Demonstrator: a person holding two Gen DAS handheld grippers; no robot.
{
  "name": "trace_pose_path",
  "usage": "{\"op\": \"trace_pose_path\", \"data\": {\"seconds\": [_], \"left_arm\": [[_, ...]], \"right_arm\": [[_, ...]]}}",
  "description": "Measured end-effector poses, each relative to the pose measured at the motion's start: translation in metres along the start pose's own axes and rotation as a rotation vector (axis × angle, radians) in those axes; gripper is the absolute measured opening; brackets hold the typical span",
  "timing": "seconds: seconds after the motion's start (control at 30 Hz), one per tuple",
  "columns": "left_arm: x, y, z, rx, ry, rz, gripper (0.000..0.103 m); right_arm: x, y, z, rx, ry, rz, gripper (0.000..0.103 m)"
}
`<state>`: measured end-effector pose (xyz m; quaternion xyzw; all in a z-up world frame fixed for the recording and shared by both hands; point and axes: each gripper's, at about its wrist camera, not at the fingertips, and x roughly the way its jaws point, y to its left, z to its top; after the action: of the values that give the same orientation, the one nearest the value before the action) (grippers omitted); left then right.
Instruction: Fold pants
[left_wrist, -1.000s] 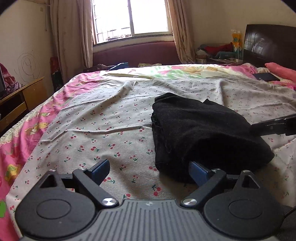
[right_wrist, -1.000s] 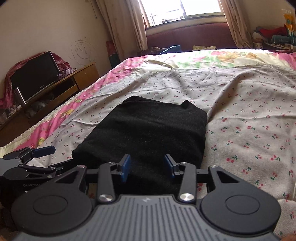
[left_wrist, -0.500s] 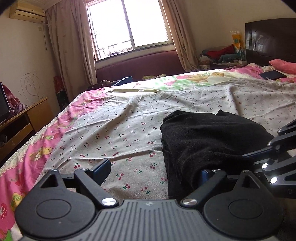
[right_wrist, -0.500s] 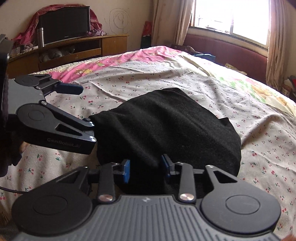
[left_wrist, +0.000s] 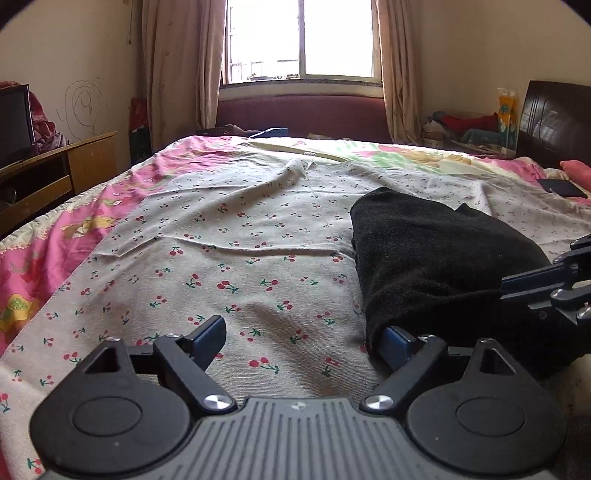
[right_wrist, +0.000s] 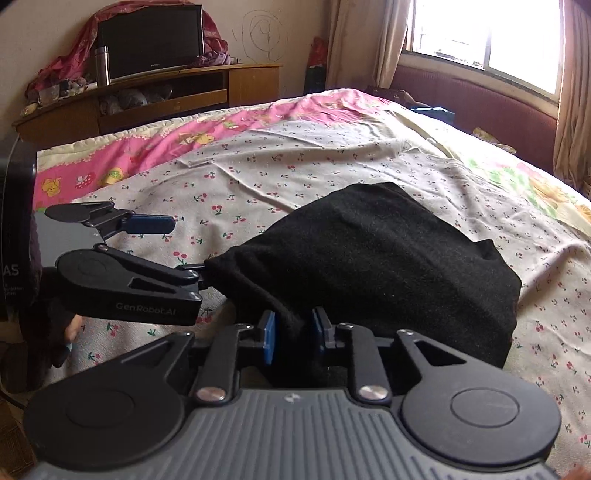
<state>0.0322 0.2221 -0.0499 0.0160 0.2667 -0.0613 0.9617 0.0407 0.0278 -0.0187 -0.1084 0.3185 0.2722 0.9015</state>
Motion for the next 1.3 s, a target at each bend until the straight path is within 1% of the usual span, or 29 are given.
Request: {"op": "trace_pose_path", "data": {"seconds": [0.07,0.13,0.17,0.23,0.27,0.3,0.37,0.4,0.43,0.47,0.5,0.53,0.57,0.63,0.67,0.7,0.8,0.83,0.9,1.03,1.13,1.3], "left_arm": [[-0.014,0.0,0.008,0.008,-0.011,-0.004,0.1],[-0.029,-0.002,0.018,0.034,-0.049,0.017,0.1],[-0.033,-0.003,0.023,0.035,-0.059,0.012,0.1],[-0.037,-0.008,0.037,0.005,-0.081,-0.02,0.1],[-0.034,-0.013,0.04,-0.004,-0.079,-0.027,0.1],[-0.027,-0.02,0.042,-0.001,-0.049,-0.026,0.101],[-0.001,-0.037,0.038,0.037,0.075,-0.005,0.101],[0.008,-0.042,0.033,0.033,0.134,-0.007,0.101],[0.012,-0.043,0.03,0.004,0.167,-0.018,0.101],[0.009,-0.042,0.027,-0.052,0.187,-0.035,0.101],[0.004,-0.042,0.026,-0.083,0.19,-0.047,0.101],[-0.003,-0.044,0.026,-0.087,0.192,-0.048,0.101],[-0.008,-0.048,0.027,-0.07,0.191,-0.032,0.101],[-0.023,-0.063,0.029,0.001,0.18,0.037,0.101],[-0.027,-0.068,0.029,0.02,0.176,0.049,0.102],[-0.033,-0.074,0.03,0.035,0.167,0.053,0.103],[-0.044,-0.087,0.032,0.026,0.159,0.049,0.103],[-0.046,-0.091,0.032,0.022,0.158,0.049,0.103],[-0.048,-0.097,0.033,0.015,0.156,0.065,0.103],[-0.049,-0.105,0.033,-0.004,0.175,0.087,0.103],[-0.049,-0.109,0.032,-0.013,0.202,0.106,0.103],[-0.052,-0.115,0.028,0.005,0.203,0.135,0.103]], "right_arm": [[-0.019,-0.009,0.005,0.048,-0.041,0.02,0.022],[-0.032,-0.019,0.008,0.074,-0.088,-0.004,0.023],[-0.035,-0.025,0.01,0.088,-0.102,-0.033,0.023],[-0.031,-0.039,0.01,0.135,-0.087,-0.071,0.024],[-0.027,-0.045,0.009,0.17,-0.066,-0.085,0.024],[-0.025,-0.049,0.007,0.199,-0.051,-0.091,0.025],[-0.02,-0.055,0.002,0.239,0.001,-0.106,0.024],[-0.017,-0.058,-0.002,0.275,0.039,-0.116,0.025],[-0.016,-0.06,-0.005,0.302,0.063,-0.109,0.025],[-0.018,-0.061,-0.009,0.325,0.082,-0.108,0.024],[-0.023,-0.06,-0.012,0.331,0.087,-0.121,0.024],[-0.029,-0.057,-0.014,0.327,0.082,-0.128,0.025],[-0.035,-0.056,-0.016,0.325,0.076,-0.124,0.025],[-0.044,-0.057,-0.019,0.353,0.071,-0.109,0.025],[-0.047,-0.058,-0.02,0.373,0.07,-0.1,0.025],[-0.05,-0.058,-0.021,0.384,0.065,-0.098,0.025],[-0.061,-0.055,-0.023,0.381,0.046,-0.097,0.027],[-0.064,-0.054,-0.024,0.379,0.042,-0.093,0.03],[-0.069,-0.052,-0.025,0.38,0.031,-0.084,0.032],[-0.075,-0.048,-0.027,0.362,0.013,-0.083,0.032],[-0.077,-0.048,-0.03,0.37,0.015,-0.073,0.032],[-0.079,-0.049,-0.032,0.383,0.015,-0.07,0.032]]}}
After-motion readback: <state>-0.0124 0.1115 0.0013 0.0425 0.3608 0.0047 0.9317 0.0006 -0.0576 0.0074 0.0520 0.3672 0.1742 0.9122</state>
